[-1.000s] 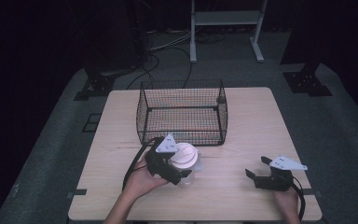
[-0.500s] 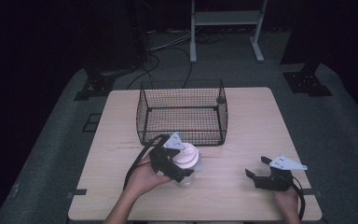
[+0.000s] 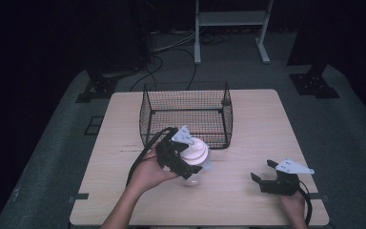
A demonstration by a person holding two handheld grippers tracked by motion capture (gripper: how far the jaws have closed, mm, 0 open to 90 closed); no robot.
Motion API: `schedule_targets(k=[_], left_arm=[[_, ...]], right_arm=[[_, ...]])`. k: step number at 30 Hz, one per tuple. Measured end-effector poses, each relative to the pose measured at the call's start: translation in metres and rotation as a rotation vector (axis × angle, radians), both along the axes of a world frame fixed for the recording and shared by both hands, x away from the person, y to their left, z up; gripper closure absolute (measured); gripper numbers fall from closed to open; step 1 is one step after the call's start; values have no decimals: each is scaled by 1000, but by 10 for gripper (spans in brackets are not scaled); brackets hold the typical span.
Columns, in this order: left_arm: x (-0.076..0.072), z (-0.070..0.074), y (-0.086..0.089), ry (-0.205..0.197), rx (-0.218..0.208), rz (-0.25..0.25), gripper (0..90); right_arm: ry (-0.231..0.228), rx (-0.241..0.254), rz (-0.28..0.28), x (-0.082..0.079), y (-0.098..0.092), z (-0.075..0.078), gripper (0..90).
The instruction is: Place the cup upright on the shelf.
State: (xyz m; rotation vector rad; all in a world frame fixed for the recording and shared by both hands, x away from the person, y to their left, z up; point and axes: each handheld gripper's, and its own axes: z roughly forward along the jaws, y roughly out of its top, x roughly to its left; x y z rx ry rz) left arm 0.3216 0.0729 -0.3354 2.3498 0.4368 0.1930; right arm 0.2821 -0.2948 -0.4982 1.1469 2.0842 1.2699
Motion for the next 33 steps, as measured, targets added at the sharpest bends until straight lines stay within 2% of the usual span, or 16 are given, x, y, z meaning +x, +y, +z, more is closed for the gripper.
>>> schedule_targets(k=[5, 15, 33], left_arm=[[4, 15, 3, 9, -25, -22, 52], [13, 39, 2, -6, 40, -26, 52], [41, 87, -7, -6, 37, -51, 52]], right_arm=[[-7, 8, 4, 0, -1, 0, 129], [-11, 2, 1, 0, 0, 0, 129], [-8, 4, -3, -1, 0, 0, 129]])
